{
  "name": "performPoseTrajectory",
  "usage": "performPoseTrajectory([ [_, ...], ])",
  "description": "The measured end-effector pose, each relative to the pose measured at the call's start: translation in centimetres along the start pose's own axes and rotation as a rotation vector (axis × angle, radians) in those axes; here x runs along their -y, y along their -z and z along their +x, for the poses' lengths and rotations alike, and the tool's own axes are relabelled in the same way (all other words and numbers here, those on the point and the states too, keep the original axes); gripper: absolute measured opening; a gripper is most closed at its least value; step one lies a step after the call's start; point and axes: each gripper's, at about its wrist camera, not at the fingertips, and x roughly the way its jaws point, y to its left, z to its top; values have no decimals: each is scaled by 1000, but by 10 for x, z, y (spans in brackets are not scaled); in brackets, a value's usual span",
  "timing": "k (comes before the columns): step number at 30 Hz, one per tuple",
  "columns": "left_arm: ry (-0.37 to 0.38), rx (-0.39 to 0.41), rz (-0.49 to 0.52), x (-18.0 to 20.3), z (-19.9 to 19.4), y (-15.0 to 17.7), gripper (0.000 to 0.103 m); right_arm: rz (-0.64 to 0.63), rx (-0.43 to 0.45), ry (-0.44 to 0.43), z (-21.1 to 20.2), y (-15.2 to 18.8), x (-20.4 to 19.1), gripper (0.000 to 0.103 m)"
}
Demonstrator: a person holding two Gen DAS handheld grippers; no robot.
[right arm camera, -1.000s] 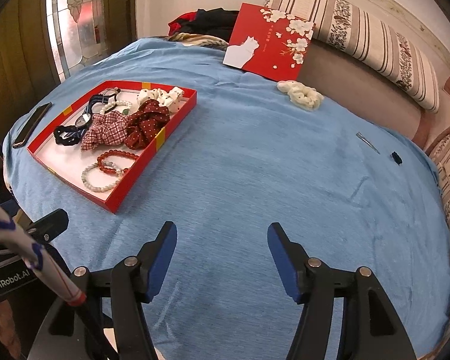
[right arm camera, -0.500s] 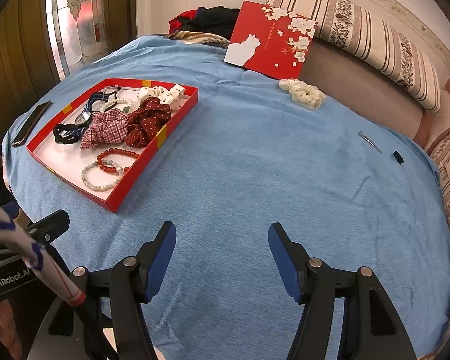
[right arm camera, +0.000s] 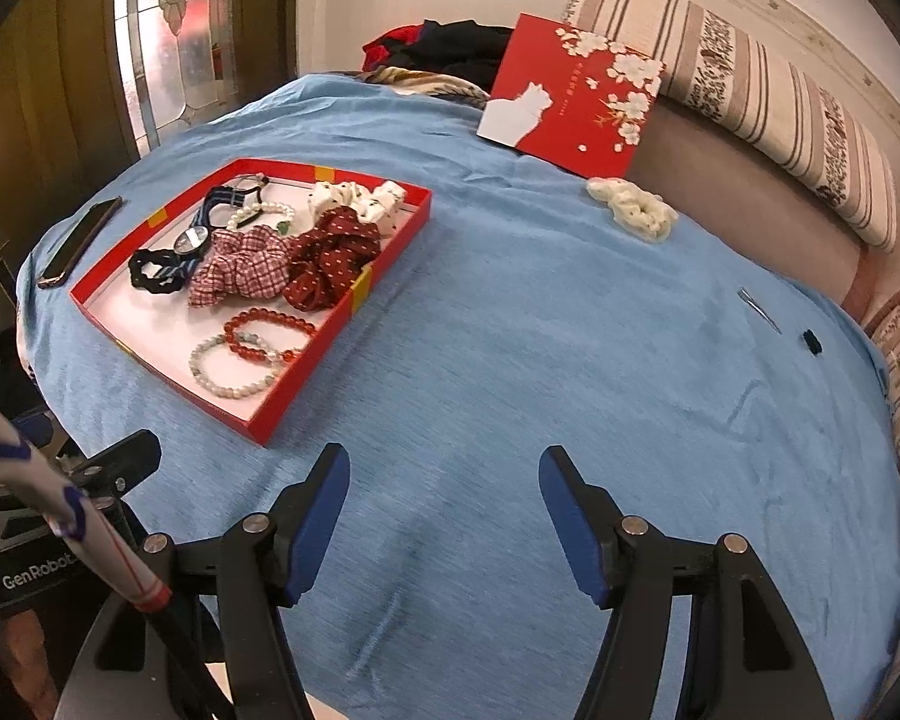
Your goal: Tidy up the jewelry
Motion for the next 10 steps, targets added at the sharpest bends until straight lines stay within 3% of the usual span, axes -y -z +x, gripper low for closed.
performPoseTrajectory([
  [10,-39,10,-31,-16,-4,-5,99,-18,-10,-14,5,0,-11,72],
])
